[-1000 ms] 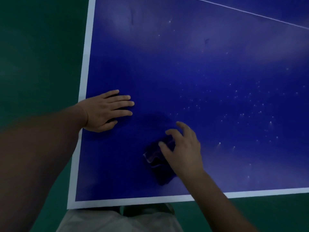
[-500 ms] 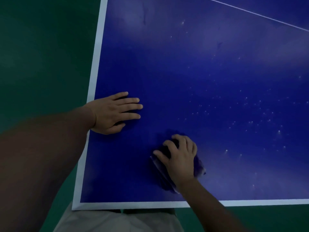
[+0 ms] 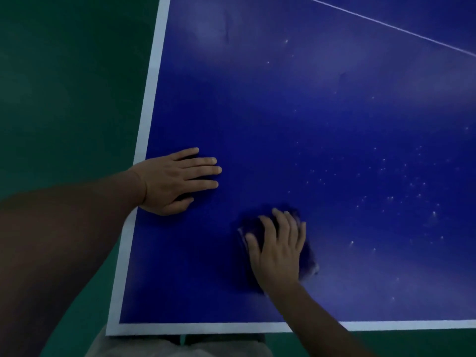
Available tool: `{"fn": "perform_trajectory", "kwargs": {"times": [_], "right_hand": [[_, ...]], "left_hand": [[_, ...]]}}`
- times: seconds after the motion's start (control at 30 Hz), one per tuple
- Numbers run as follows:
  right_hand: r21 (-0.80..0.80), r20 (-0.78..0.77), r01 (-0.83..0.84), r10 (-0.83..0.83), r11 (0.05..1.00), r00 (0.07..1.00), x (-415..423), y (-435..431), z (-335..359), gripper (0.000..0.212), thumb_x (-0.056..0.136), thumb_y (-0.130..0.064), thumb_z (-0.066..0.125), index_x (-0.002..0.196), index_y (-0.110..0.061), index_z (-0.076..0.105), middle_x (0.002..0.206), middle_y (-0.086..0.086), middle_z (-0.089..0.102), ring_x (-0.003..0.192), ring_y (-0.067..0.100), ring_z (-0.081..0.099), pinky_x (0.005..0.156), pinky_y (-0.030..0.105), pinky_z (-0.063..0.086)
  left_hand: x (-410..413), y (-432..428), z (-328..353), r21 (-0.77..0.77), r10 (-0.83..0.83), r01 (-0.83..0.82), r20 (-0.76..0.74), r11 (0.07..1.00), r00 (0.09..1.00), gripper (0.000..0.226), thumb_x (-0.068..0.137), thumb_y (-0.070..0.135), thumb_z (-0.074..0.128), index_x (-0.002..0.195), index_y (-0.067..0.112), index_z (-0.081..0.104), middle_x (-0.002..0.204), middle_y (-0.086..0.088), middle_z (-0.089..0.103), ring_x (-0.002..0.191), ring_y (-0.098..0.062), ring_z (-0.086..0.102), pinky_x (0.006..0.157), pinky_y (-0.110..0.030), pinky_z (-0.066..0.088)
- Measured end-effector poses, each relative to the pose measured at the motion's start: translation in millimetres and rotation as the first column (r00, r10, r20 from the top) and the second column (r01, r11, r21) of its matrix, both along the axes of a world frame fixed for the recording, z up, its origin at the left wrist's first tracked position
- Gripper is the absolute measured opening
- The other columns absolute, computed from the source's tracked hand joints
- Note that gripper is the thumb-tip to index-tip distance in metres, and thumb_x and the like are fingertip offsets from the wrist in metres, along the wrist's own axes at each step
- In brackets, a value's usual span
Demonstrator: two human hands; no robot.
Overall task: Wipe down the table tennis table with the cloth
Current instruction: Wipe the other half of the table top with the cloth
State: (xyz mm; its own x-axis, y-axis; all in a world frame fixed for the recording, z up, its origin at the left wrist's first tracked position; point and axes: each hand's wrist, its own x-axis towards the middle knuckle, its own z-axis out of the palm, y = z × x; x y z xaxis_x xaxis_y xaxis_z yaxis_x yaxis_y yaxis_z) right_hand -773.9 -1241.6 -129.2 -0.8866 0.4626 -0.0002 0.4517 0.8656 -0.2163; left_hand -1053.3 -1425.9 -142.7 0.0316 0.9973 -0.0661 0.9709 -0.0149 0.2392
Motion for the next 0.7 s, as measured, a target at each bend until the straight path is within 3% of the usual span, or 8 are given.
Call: {"fn": "perform_trajectory", "kwargs": {"times": [0.07, 0.17, 0.27, 0.37, 0.53, 0.7], "right_hand": [[0.024, -0.031, -0.087, 0.088, 0.996, 0.996, -14.3, 20.6, -6.4, 0.030, 0.101, -0.040, 0.049, 0.113, -0.016, 0.063, 0.131, 0.012, 0.053, 0.125, 0.037, 0.049, 0.114, 0.061, 0.028], [0.051, -0.086, -0.111, 0.115, 0.992, 0.990, -87.3, 64.0, -4.4, 0.026, 0.101, -0.035, 0.049, 0.106, -0.013, 0.063, 0.120, 0.012, 0.053, 0.112, 0.036, 0.049, 0.104, 0.056, 0.034], [0.031, -0.148, 0.070, -0.064, 0.997, 0.987, -156.6, 95.1, -2.5, 0.028, 0.102, -0.035, 0.047, 0.104, -0.012, 0.063, 0.118, 0.013, 0.055, 0.112, 0.035, 0.049, 0.102, 0.052, 0.033], [0.012, -0.164, 0.166, -0.162, 0.986, 0.973, -154.0, 82.6, 0.5, 0.026, 0.101, -0.035, 0.050, 0.102, -0.012, 0.063, 0.116, 0.013, 0.057, 0.112, 0.036, 0.051, 0.102, 0.051, 0.035], [0.025, -0.111, -0.024, 0.026, 0.999, 0.993, -55.4, -8.3, -3.6, 0.029, 0.097, -0.048, 0.056, 0.104, -0.020, 0.059, 0.115, 0.005, 0.053, 0.109, 0.030, 0.051, 0.105, 0.054, 0.036], [0.057, -0.098, -0.133, 0.138, 0.990, 0.986, -118.6, 29.0, -3.0, 0.029, 0.101, -0.045, 0.053, 0.098, -0.018, 0.063, 0.105, 0.005, 0.056, 0.103, 0.028, 0.052, 0.098, 0.047, 0.035]], "left_hand": [[0.8, -0.8, 0.2, 0.001, 0.041, -0.042, 0.030, 0.999, 0.999, 0.064, 0.094, 0.043, 0.042, 0.154, 0.020, 0.036, 0.164, -0.008, 0.026, 0.154, -0.024, 0.013, 0.125, -0.049, 0.007], [0.0, -0.2, 1.3, -0.006, 0.090, -0.090, 0.035, 0.996, 0.995, 0.067, 0.093, 0.043, 0.044, 0.155, 0.018, 0.034, 0.164, -0.011, 0.025, 0.154, -0.026, 0.013, 0.124, -0.052, 0.010], [-0.1, -1.1, 3.1, 0.013, 0.164, -0.165, 0.059, 0.986, 0.985, 0.068, 0.092, 0.041, 0.047, 0.154, 0.015, 0.036, 0.163, -0.014, 0.025, 0.153, -0.028, 0.016, 0.124, -0.054, 0.011], [0.6, 1.0, 6.1, 0.039, 0.244, -0.249, 0.097, 0.968, 0.965, 0.068, 0.091, 0.039, 0.048, 0.153, 0.011, 0.038, 0.162, -0.018, 0.026, 0.152, -0.032, 0.019, 0.124, -0.055, 0.012], [4.1, 8.3, 9.4, -0.030, 0.523, -0.524, 0.126, 0.851, 0.843, 0.068, 0.094, 0.041, 0.035, 0.153, 0.008, 0.036, 0.164, -0.017, 0.021, 0.153, -0.031, 0.014, 0.125, -0.050, 0.007], [8.3, 20.7, 11.0, -0.086, 0.616, -0.610, 0.159, 0.787, 0.772, 0.067, 0.092, 0.043, 0.034, 0.152, 0.013, 0.038, 0.164, -0.010, 0.022, 0.154, -0.025, 0.010, 0.126, -0.047, 0.003]]}}
